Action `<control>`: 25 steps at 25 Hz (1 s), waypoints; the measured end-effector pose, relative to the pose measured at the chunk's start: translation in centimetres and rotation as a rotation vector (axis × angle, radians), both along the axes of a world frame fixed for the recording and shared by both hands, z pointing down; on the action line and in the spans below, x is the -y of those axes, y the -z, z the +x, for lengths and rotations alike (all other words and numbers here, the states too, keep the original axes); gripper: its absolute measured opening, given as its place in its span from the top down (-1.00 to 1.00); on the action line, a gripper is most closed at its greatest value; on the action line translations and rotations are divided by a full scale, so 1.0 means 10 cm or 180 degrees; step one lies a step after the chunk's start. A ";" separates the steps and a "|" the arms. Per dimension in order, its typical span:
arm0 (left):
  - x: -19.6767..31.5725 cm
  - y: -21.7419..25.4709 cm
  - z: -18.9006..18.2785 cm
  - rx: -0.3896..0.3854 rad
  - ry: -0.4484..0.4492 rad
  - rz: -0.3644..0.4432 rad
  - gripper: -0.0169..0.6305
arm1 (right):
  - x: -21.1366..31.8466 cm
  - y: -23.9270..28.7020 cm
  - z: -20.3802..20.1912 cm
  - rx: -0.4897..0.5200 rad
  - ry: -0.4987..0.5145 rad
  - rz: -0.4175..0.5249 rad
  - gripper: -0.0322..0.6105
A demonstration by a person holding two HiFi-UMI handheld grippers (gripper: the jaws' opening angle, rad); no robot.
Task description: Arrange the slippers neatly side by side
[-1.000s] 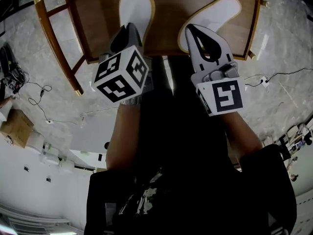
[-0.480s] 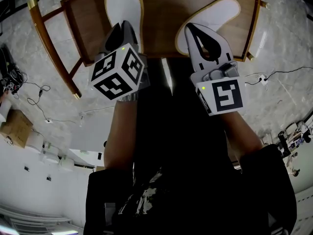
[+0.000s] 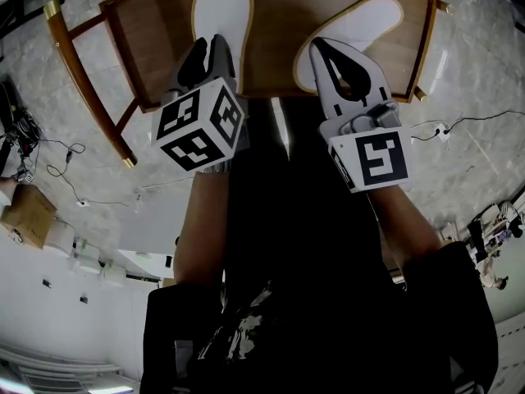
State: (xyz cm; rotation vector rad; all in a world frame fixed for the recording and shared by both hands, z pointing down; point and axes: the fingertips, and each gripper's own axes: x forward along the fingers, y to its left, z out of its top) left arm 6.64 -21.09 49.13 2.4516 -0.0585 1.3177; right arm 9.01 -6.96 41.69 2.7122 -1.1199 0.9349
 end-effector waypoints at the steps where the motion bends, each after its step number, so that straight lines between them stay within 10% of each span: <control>1: 0.00 0.03 0.00 -0.0054 -0.0127 0.0090 0.65 | 0.00 0.00 0.00 -0.0004 0.0005 0.0002 0.90; 6: 0.01 0.09 -0.15 -0.0180 -0.1249 0.1040 0.52 | 0.02 -0.01 -0.01 0.0011 0.0015 -0.0002 0.90; 13: -0.04 -0.22 -0.25 -0.0002 -0.1935 0.1101 0.40 | 0.08 -0.07 -0.10 0.0058 0.0019 0.0015 0.90; 25: -0.13 -0.32 -0.08 0.0035 -0.1442 0.0655 0.63 | -0.05 -0.10 -0.13 0.0058 -0.0107 -0.0044 0.90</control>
